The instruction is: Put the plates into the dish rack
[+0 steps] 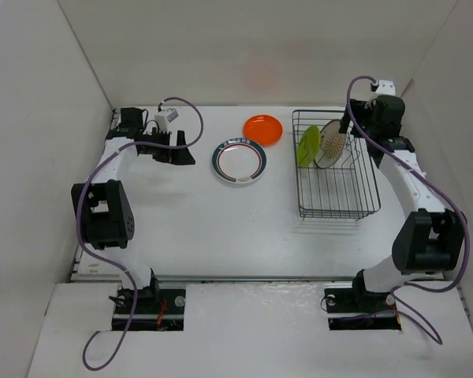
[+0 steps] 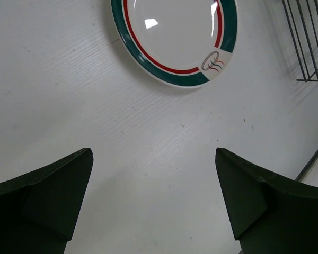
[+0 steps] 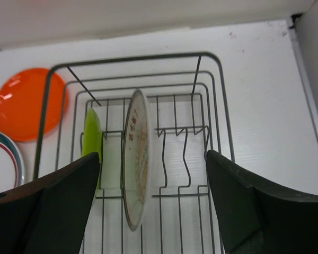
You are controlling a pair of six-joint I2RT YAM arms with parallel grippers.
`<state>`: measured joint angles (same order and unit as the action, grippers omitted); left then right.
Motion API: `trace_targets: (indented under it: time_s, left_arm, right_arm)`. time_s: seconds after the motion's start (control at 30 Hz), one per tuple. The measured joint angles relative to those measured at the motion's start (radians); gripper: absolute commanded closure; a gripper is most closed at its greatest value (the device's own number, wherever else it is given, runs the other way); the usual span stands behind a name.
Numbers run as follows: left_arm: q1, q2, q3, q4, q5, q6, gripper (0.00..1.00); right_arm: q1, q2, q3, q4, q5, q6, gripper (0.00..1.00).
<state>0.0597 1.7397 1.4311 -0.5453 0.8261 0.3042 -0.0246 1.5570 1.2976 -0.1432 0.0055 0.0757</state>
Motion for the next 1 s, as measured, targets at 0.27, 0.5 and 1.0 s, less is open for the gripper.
trace_targets:
  time_s: [0.27,0.5,1.0]
  left_arm:
    - [-0.007,0.233,0.0,0.104,0.039,-0.027,0.0]
    - [-0.023,0.366,0.063,0.145,0.089,-0.101,0.02]
    - [-0.145,0.544,0.3,0.265,0.036,-0.365,0.15]
  right_arm:
    - [0.045,-0.266,-0.002,-0.007,0.01,0.008,0.0]
    - [0.066,-0.417,-0.069,-0.003,-0.034,0.027,0.0]
    - [0.135,-0.475,-0.153,-0.045,-0.079,0.061,0.0]
